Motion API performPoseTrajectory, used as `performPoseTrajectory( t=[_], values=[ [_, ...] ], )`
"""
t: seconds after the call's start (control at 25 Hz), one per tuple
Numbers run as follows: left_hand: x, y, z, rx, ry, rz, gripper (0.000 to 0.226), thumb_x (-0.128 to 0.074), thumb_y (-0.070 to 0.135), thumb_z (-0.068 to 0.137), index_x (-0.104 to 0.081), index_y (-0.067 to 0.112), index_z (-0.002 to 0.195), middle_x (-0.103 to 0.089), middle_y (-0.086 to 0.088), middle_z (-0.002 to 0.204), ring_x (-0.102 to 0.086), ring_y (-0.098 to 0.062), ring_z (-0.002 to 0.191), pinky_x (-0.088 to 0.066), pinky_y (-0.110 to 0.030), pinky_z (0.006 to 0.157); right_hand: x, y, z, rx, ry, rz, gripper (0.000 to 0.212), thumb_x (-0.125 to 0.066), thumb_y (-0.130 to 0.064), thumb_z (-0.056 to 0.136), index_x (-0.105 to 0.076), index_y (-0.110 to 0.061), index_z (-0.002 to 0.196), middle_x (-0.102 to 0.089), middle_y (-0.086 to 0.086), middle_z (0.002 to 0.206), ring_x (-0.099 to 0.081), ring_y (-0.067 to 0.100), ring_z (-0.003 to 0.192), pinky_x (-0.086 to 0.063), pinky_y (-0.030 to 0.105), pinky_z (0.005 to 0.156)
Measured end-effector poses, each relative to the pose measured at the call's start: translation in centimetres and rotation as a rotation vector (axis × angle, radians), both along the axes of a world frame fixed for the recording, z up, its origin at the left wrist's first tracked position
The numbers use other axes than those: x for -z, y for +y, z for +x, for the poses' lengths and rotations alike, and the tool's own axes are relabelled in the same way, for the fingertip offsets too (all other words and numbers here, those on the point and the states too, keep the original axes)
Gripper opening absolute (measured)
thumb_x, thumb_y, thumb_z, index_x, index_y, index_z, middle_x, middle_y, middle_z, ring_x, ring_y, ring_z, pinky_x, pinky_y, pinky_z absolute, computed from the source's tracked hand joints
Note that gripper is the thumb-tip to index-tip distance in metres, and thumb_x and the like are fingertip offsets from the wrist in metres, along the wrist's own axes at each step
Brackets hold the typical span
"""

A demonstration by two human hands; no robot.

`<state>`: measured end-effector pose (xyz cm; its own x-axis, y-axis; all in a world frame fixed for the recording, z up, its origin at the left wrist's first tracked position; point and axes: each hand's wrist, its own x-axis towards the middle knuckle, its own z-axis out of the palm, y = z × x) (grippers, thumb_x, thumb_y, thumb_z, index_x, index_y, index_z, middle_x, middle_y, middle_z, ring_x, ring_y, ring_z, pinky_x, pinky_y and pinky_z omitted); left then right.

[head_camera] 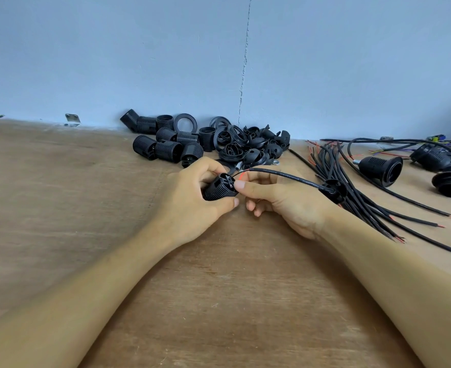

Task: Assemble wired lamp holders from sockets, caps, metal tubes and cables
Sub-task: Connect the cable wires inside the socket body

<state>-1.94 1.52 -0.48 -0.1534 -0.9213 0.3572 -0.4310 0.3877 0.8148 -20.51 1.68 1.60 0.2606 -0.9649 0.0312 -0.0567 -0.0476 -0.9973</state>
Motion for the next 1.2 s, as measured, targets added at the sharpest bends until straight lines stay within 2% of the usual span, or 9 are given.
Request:
performPoseTrajectory(
  t=[0.24,0.4,0.64,0.92,1.2],
  values=[
    [-0.1,0.0,0.1,0.003,-0.026,-0.004,0.045,-0.092,0.03,0.072,-0.06,0.047,0.098,-0.076,0.018,0.104,-0.07,0.003,0.099,-0.056,-0.037,0.098,0.1,-0.2,0.1,0.007,-0.058,-0.001,0.008,-0.068,-0.013,0.093,-0.066,-0.016,0.085,-0.057,-0.008,0.068,-0.051,0.005,0.055,-0.045,0.018,0.051],
    [-0.2,0.1,0.1,0.014,-0.023,0.022,0.045,-0.09,0.035,0.071,-0.06,0.047,0.103,-0.075,0.017,0.109,-0.07,0.001,0.104,-0.055,-0.039,0.1,-0.1,-0.2,0.2,0.008,-0.066,0.049,0.011,-0.067,-0.017,0.094,-0.066,-0.02,0.083,-0.055,-0.011,0.066,-0.047,0.003,0.054,-0.044,0.016,0.051],
    [-0.1,0.1,0.0,0.002,-0.028,0.016,0.046,-0.092,0.032,0.072,-0.061,0.045,0.103,-0.069,0.033,0.093,-0.068,0.01,0.098,-0.055,-0.03,0.097,-0.6,-0.3,0.2,-0.017,-0.054,0.112,0.013,-0.065,-0.02,0.096,-0.066,-0.021,0.083,-0.054,-0.011,0.066,-0.045,0.002,0.055,-0.046,0.015,0.053],
    [0.1,-0.1,-0.1,-0.003,-0.028,-0.029,0.047,-0.092,0.023,0.072,-0.061,0.037,0.105,-0.076,0.02,0.101,-0.072,-0.001,0.097,-0.056,-0.042,0.097,-1.0,-0.5,0.4,0.014,-0.04,0.196,0.016,-0.065,-0.021,0.096,-0.062,-0.02,0.081,-0.056,-0.01,0.069,-0.044,0.003,0.052,-0.042,0.017,0.049],
    [0.1,0.0,-0.2,-0.02,-0.033,-0.02,0.048,-0.093,0.029,0.071,-0.06,0.042,0.103,-0.074,0.022,0.1,-0.071,0.001,0.097,-0.056,-0.04,0.096,-0.2,-0.4,0.5,0.052,-0.014,0.112,0.016,-0.066,-0.026,0.095,-0.061,-0.021,0.081,-0.051,-0.008,0.067,-0.043,0.003,0.051,-0.042,0.018,0.052]
  ],
)
